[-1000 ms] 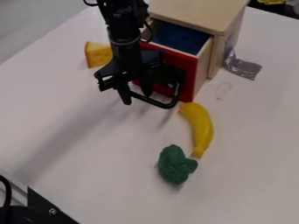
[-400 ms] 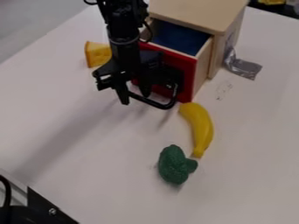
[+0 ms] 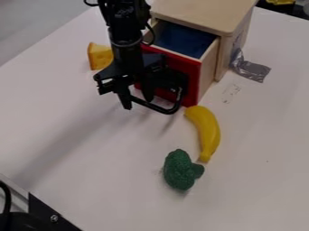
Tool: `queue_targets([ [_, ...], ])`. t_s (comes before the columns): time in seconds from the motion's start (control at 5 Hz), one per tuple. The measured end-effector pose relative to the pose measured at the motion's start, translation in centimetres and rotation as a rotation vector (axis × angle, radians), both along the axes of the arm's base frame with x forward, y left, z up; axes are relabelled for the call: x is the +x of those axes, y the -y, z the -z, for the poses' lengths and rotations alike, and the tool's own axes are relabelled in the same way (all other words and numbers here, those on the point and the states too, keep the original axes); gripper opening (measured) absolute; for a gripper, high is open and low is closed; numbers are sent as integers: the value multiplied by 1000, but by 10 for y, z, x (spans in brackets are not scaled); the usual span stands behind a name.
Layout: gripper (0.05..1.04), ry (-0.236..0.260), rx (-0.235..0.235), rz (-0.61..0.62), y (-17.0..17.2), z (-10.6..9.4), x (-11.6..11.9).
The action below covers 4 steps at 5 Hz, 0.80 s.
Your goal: Open the drawer
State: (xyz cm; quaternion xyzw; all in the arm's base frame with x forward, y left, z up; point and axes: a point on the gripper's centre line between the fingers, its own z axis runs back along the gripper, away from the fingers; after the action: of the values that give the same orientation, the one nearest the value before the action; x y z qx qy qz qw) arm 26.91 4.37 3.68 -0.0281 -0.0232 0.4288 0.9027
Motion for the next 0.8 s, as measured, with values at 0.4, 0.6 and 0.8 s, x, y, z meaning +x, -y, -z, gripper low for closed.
queue_targets([
  [0.4,457,-23,-1,22,-2,6,-14],
  [0.6,504,-25,0,28,-2,6,-15],
  [0.8,819,-48,12,154,-1,7,-22],
])
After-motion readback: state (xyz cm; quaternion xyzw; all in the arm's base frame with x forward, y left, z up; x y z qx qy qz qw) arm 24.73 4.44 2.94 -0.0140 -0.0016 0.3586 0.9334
